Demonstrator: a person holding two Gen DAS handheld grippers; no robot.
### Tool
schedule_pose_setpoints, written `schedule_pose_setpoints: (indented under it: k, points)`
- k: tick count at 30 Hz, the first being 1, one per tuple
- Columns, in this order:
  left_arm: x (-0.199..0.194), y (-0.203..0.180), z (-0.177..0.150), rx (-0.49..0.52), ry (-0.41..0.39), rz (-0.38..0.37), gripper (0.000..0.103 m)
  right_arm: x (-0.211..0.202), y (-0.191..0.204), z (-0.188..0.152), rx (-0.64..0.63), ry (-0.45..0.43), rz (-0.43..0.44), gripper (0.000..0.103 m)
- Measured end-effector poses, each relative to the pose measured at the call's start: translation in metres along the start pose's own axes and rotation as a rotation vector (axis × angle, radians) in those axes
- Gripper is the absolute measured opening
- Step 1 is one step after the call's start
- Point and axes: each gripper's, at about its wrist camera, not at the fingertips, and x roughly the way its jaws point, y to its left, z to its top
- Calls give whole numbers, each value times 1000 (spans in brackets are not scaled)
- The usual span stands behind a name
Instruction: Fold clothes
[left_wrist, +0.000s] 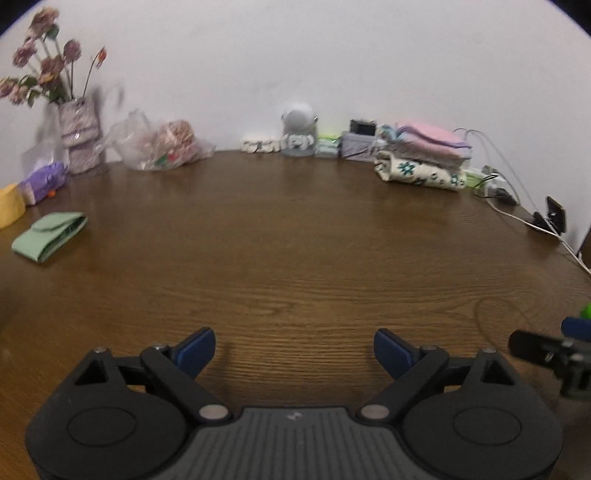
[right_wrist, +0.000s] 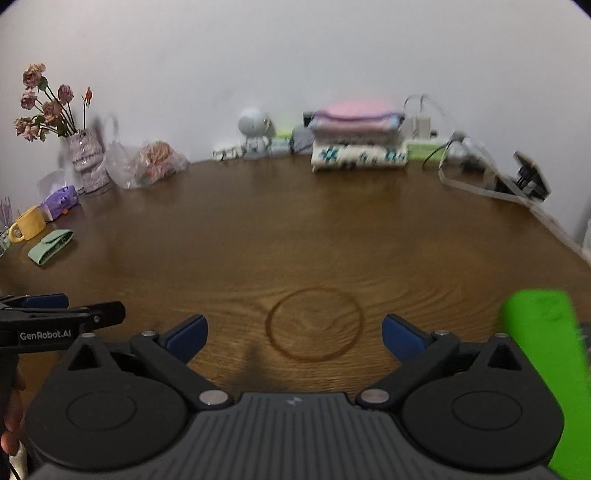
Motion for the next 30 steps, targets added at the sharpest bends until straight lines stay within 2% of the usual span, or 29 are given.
schedule_pose_setpoints:
  k: [3, 7, 11, 23, 30]
  points:
    - [17, -3, -1, -37, 38, 10, 93, 15, 5, -2, -8, 10, -46, 103]
    - [31, -12, 0, 1, 52, 40, 97, 34, 15, -4, -34, 41, -92, 103]
    - [37, -18, 2, 33, 57, 16, 103, 46, 25, -3, -65, 54, -127, 103]
    - [43, -22, 4, 49, 27, -7, 103, 54, 18, 2, -53, 63, -156, 103]
    - [31, -17, -6, 43, 26, -3, 103, 56, 18, 3, -48, 63, -162, 102]
